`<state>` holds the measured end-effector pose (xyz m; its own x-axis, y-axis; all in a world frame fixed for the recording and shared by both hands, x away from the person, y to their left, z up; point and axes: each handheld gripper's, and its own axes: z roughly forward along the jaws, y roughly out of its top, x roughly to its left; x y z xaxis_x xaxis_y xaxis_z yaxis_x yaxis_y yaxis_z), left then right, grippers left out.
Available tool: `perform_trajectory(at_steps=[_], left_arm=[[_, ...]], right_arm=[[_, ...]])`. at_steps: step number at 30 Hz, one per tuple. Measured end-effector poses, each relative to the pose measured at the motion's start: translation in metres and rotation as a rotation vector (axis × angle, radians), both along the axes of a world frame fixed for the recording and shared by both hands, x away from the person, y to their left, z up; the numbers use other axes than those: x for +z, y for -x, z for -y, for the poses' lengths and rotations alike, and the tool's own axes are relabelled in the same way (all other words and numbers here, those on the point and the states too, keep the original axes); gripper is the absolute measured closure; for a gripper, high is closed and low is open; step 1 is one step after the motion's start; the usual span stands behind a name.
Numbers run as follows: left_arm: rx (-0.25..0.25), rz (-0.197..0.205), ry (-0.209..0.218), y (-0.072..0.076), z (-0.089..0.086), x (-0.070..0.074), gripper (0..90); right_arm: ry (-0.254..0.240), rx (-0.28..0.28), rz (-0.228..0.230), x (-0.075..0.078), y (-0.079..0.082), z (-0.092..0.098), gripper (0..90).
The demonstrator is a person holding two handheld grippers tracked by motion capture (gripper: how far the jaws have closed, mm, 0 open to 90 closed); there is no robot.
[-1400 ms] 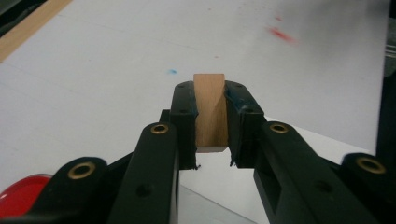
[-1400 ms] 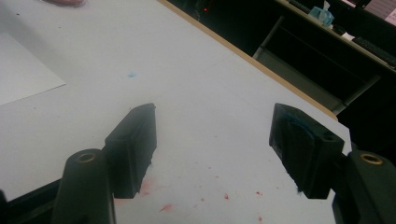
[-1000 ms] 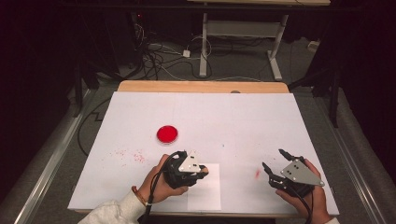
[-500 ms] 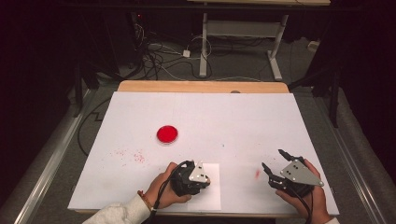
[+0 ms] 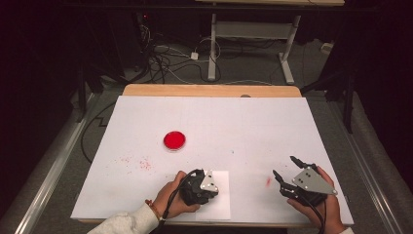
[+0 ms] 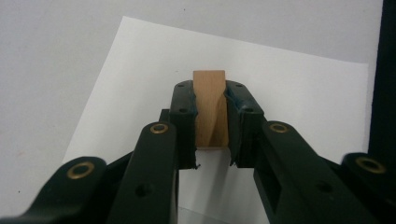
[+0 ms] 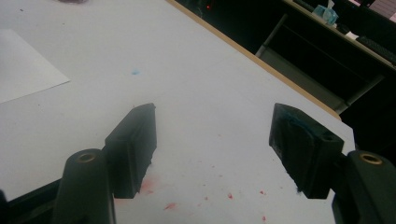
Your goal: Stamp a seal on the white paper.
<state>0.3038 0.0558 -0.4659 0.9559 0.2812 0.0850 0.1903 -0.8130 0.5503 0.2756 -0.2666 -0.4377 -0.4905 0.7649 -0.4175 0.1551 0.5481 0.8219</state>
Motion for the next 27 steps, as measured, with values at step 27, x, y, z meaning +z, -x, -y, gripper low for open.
perform_trajectory(at_steps=[27], left_arm=[[0.013, -0.042, -0.001, -0.0041, 0.0007, 0.0009, 73.5]], right_arm=[[0.011, 0.001, 0.004, -0.0001, -0.0008, 0.0005, 32.3]])
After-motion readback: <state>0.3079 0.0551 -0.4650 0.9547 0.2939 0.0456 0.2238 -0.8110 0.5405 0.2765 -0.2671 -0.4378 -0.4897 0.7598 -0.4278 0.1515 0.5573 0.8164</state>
